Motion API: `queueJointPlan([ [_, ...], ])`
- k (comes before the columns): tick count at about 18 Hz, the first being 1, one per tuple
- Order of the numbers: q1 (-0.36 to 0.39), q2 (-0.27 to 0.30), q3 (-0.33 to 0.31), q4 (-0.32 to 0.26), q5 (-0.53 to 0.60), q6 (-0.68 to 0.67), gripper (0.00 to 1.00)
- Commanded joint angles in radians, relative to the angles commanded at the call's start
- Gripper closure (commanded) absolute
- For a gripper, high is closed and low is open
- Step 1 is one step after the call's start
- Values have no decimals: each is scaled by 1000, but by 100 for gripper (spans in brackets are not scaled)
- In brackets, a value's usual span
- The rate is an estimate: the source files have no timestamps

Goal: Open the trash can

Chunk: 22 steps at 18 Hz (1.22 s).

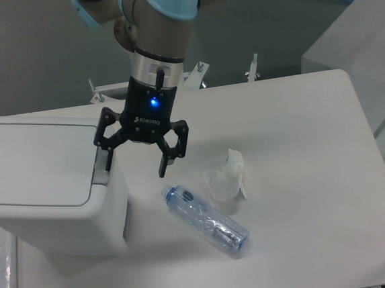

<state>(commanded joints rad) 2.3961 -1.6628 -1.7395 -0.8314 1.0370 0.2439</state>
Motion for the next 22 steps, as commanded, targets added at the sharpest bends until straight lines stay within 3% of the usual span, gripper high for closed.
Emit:
queueJointPlan([
  [4, 0, 0, 15, 0, 0, 2, 0],
  [8, 2, 0, 107, -2, -2, 5, 0],
  [11, 6, -14, 143, 0, 9, 30, 0],
  [17, 49, -96, 219, 8, 132, 273, 0],
  [22, 169, -153, 221, 38, 137, 477, 0],
])
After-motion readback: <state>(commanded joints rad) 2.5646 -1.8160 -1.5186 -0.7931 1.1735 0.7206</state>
